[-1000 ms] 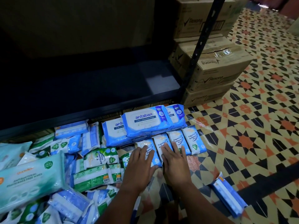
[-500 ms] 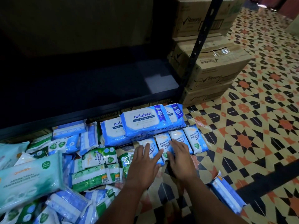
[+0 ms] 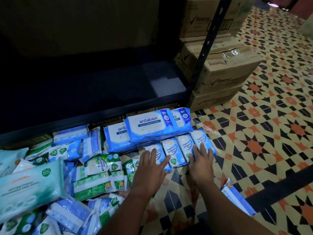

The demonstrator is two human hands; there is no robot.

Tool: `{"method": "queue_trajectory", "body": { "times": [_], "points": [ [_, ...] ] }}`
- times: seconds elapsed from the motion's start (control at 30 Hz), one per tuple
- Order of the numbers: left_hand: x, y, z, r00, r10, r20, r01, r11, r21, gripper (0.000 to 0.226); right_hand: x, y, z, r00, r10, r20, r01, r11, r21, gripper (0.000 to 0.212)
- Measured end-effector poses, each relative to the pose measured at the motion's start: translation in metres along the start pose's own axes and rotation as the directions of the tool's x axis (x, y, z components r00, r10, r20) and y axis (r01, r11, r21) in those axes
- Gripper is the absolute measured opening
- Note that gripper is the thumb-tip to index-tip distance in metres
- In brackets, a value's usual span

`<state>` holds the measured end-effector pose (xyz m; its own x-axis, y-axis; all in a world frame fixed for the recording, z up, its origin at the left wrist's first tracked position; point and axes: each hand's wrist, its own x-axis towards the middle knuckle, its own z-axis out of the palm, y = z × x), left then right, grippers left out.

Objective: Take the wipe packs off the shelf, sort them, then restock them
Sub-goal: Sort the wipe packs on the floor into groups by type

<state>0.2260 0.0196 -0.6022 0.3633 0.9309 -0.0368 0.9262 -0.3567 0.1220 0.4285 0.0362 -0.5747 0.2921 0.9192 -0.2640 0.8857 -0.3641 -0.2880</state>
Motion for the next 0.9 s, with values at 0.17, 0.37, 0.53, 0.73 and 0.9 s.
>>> {"method": "queue_trajectory", "body": {
  "times": [0.17, 0.37, 0.53, 0.73, 0.9],
  "points": [
    [0.002, 0.000, -0.007, 0.999, 0.001, 0.041, 0.001, 0.999, -0.050, 0.059, 0.003, -0.001, -0.004, 0.999, 0.003, 0.052, -0.001, 0.999, -0.036, 0.052],
    [-0.013, -0.024, -0.035, 0.990, 0.040, 0.132, -0.020, 0.988, -0.153, 0.060, -0.019, -0.027, -0.007, 0.997, -0.066, -0.037, 0.065, 0.998, -0.025, 0.050],
    [-0.045, -0.070, -0.056, 0.998, -0.055, 0.032, 0.059, 0.987, -0.147, 0.047, -0.050, -0.058, 0.009, 0.943, -0.330, -0.050, 0.330, 0.944, -0.018, 0.035],
    [-0.089, -0.122, -0.059, 0.965, -0.257, 0.052, 0.258, 0.966, -0.007, 0.059, -0.088, -0.106, 0.026, 0.894, -0.444, 0.058, 0.447, 0.890, -0.093, 0.054],
    [-0.102, -0.132, -0.064, 0.922, -0.326, 0.207, 0.334, 0.943, -0.004, 0.098, -0.102, -0.143, 0.039, 0.899, -0.392, 0.195, 0.421, 0.896, -0.140, 0.065]
  ]
}}
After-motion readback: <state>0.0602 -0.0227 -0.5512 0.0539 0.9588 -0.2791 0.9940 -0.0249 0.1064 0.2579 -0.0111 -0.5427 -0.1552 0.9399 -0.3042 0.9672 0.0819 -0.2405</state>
